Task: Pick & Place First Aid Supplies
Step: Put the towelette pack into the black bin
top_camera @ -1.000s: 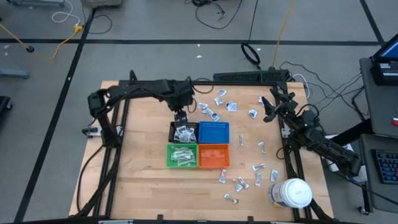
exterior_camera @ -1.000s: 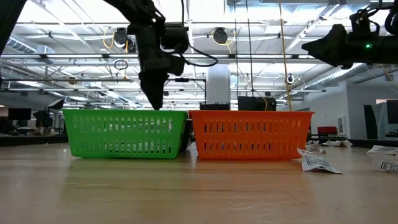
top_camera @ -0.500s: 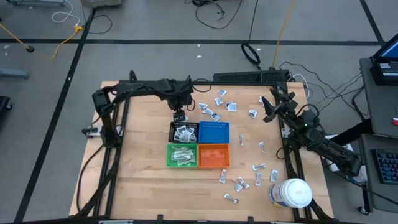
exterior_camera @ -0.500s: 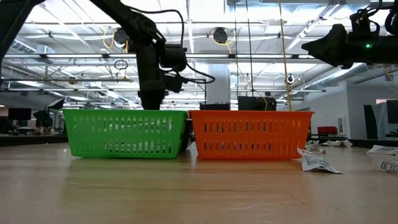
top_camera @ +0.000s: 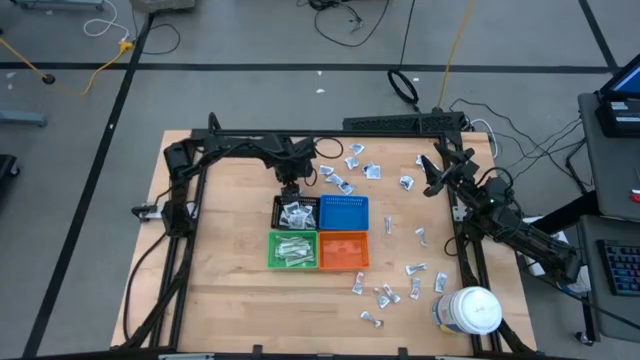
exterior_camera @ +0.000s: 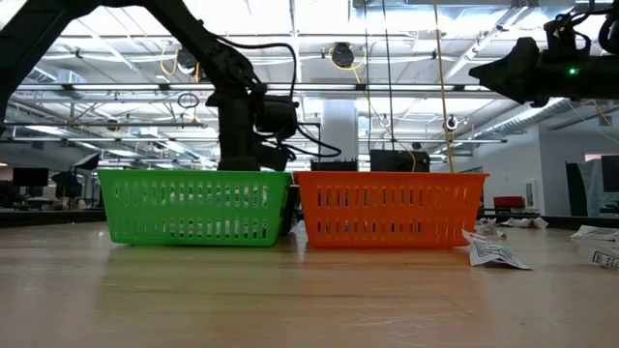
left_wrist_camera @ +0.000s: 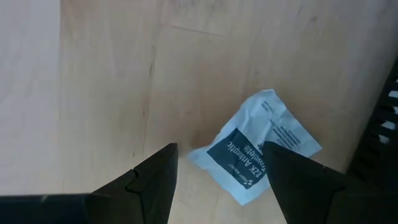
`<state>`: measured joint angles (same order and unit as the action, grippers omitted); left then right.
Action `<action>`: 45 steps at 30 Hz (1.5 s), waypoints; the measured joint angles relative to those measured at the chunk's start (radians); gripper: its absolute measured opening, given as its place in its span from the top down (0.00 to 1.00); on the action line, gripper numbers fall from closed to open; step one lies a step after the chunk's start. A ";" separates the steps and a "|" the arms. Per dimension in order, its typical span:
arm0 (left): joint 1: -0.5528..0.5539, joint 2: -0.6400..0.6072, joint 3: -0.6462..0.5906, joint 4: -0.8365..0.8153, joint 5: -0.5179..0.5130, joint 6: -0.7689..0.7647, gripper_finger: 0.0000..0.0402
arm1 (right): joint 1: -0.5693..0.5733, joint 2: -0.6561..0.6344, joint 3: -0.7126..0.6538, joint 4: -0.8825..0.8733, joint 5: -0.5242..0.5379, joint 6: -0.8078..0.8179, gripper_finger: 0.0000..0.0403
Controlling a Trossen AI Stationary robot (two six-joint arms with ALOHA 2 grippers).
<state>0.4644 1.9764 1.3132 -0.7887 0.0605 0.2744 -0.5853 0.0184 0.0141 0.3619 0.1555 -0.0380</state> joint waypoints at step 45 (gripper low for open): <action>0.060 -0.267 -0.013 -0.085 0.016 0.055 0.99 | 0.000 0.000 0.000 0.000 0.000 0.000 0.35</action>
<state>0.5248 1.7094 1.2999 -0.8736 0.0761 0.3294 -0.5854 0.0182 0.0143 0.3614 0.1555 -0.0380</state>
